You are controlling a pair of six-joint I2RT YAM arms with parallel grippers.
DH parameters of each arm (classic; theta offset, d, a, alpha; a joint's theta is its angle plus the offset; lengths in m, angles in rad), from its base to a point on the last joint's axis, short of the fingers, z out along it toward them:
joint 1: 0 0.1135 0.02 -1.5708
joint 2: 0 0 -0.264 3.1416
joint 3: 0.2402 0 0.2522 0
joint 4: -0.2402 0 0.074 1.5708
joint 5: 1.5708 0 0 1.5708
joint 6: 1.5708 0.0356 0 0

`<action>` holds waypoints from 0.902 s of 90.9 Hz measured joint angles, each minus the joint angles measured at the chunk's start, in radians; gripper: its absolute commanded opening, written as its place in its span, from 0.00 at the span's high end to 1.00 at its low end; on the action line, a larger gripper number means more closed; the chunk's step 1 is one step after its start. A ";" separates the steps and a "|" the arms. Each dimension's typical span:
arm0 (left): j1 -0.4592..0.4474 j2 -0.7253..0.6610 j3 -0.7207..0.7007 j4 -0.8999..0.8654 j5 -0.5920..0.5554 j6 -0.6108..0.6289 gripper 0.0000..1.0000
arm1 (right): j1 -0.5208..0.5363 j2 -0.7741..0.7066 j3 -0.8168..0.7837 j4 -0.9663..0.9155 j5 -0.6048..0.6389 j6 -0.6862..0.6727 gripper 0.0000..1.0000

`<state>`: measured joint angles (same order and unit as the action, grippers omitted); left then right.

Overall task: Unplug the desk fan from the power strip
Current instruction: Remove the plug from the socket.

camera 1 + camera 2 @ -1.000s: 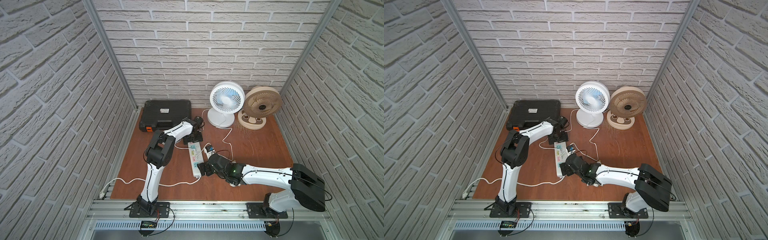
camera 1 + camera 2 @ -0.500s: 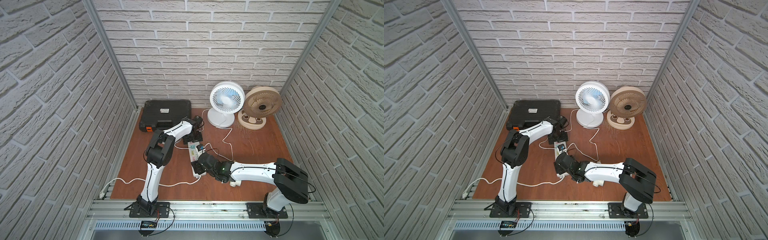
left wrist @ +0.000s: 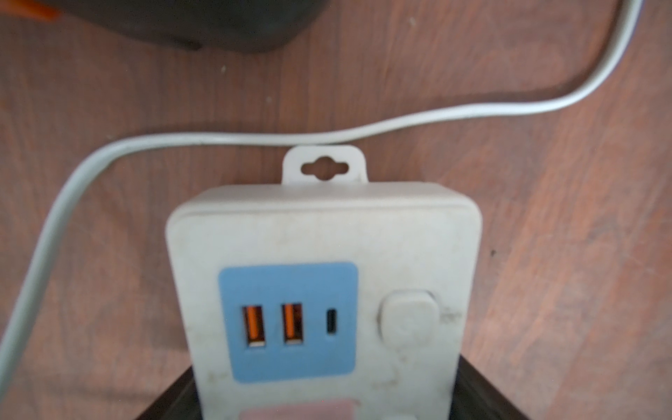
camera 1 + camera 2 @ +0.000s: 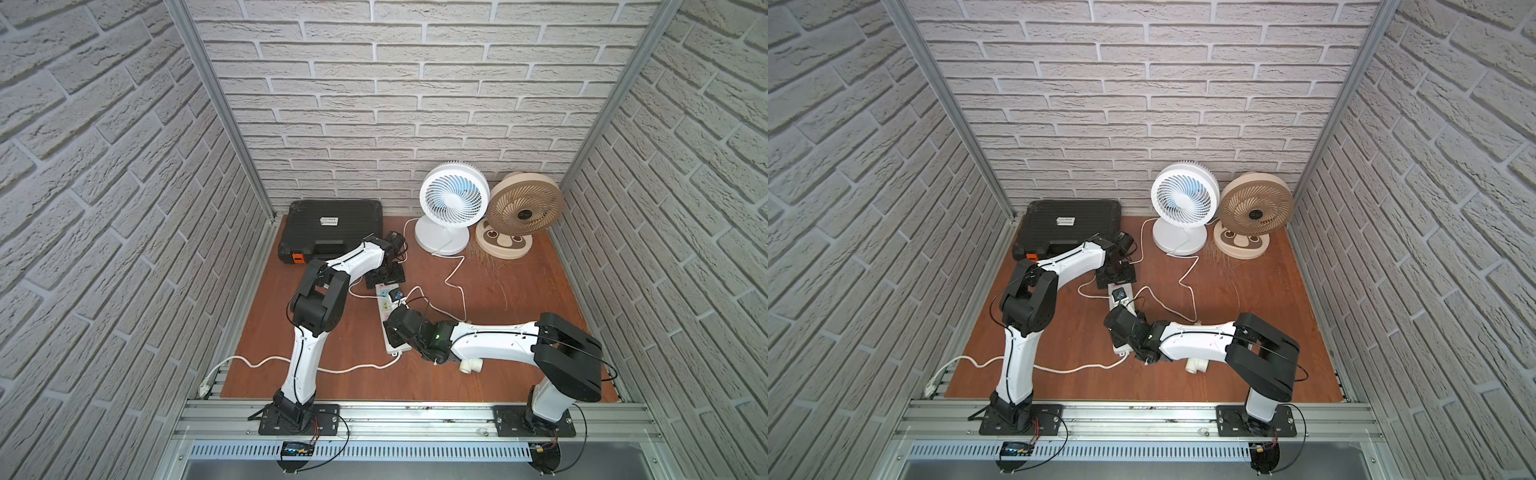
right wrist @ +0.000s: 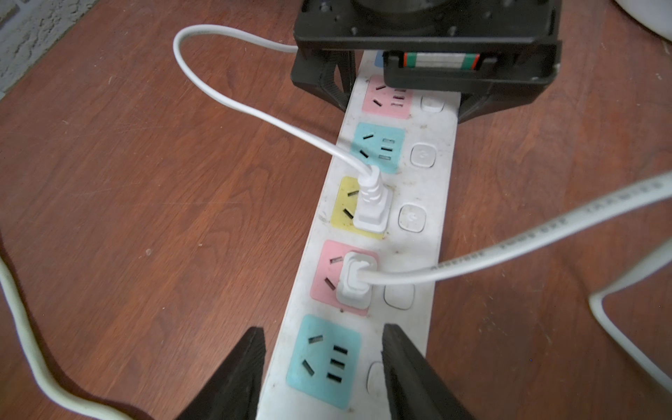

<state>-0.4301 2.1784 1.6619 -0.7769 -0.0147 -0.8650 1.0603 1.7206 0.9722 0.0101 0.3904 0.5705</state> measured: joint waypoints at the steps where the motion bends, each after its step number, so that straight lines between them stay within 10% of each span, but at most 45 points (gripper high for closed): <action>1: 0.000 0.000 0.000 0.000 0.000 0.000 1.00 | 0.000 0.003 0.002 0.000 0.002 0.000 0.46; 82: 0.000 0.003 0.003 -0.002 0.002 0.010 1.00 | -0.040 0.123 0.111 -0.085 0.060 0.068 0.64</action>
<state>-0.4301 2.1818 1.6653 -0.7792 -0.0128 -0.8547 1.0203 1.8435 1.0836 -0.0753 0.4503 0.6380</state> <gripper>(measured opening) 0.865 0.366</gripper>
